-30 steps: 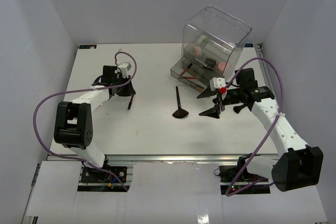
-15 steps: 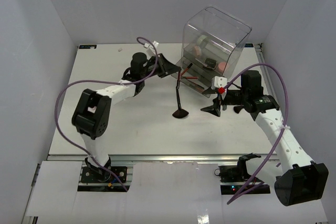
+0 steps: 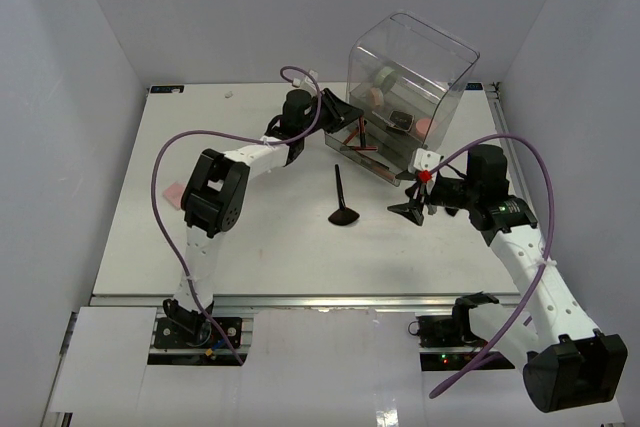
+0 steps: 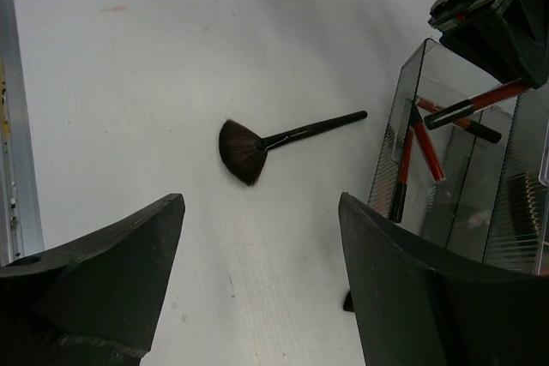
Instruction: Organize the makeup
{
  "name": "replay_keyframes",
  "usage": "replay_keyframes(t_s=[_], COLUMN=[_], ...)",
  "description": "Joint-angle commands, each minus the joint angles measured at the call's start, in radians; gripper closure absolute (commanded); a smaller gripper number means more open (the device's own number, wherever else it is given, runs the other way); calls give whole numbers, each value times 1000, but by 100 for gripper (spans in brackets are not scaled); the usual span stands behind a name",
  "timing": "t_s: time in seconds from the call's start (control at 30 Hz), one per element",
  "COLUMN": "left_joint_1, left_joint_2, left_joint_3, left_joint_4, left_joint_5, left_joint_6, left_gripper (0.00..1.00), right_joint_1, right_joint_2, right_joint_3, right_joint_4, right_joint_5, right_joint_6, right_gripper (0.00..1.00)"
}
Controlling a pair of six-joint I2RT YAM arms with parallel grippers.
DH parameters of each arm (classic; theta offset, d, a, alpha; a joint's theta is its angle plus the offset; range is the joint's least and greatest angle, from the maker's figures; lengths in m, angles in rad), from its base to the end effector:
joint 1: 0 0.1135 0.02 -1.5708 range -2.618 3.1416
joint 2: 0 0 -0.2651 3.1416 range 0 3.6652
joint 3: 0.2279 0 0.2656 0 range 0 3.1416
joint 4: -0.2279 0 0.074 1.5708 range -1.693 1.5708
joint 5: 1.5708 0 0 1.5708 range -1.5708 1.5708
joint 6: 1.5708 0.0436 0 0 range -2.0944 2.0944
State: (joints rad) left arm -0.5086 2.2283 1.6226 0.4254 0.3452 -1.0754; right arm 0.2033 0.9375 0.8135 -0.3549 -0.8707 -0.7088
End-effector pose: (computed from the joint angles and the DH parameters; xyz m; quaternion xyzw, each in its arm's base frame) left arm 0.4663 -0.2768 0.2047 -0.1059 0.7571 -0.5418 0.3494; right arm 0.2067 0.0766 0.3077 -0.5379 0.5993 0.2312 0.5460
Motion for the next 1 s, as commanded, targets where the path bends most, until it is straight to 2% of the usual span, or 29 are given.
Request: replay_keyframes(t_s=[0.0,0.17,0.37,0.47,0.57,0.7,0.83,0.93,0.97], left_joint_1=[-13,-15,-11,0,19,44,84,133,157], left_joint_2=[-10,-27,-175,-286,-423,-552,-684,-783,-821], left_joint_3=[60,69,50,-45,-231,-454,-636,-679,-683], left_joint_4=[-25,-31,-65,-49,19,55,5,-100,-163], left_joint_5=[-45,-40,-56,-59,-43,-1,68,132,203], left_joint_6=[0,44,207,282,311,371,431,492,514], left_gripper=[51,39,40,50,70,86,89,89,89], right_joint_1=[-11,-16,-18,-18,-18,5,139,279,323], right_joint_2=[-5,4,22,34,55,105,212,304,351], right_joint_3=[-6,-8,-11,-9,-5,17,90,154,188], right_joint_4=[44,40,40,41,45,49,18,-9,-13], right_joint_5=[7,9,17,22,41,98,357,468,514], right_joint_6=[19,13,11,20,35,76,70,71,79], right_gripper=[20,17,17,18,21,41,50,56,60])
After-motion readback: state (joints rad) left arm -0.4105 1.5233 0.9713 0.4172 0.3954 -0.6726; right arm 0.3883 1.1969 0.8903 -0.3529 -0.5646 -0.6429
